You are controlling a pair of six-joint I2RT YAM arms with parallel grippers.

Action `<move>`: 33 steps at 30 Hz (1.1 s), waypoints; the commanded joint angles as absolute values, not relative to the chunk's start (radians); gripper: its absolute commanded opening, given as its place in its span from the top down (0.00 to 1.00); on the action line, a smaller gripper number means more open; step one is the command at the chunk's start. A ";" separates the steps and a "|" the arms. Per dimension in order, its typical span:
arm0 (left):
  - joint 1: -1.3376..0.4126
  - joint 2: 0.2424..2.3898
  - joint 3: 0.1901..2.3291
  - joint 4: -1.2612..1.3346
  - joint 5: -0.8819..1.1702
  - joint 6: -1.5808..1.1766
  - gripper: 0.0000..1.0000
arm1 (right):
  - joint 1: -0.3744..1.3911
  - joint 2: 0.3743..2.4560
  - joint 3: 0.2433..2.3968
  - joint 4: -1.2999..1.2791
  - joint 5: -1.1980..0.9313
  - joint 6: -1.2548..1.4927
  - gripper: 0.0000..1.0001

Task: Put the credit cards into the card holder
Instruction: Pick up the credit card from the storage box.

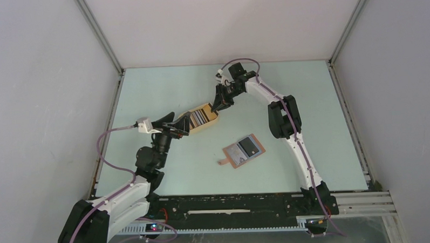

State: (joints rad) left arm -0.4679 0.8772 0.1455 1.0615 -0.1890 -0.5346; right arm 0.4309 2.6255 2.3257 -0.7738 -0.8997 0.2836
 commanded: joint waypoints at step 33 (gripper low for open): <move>-0.459 0.884 0.124 1.100 -0.189 -0.539 0.00 | 0.405 2.493 2.317 -0.810 -0.849 0.212 0.96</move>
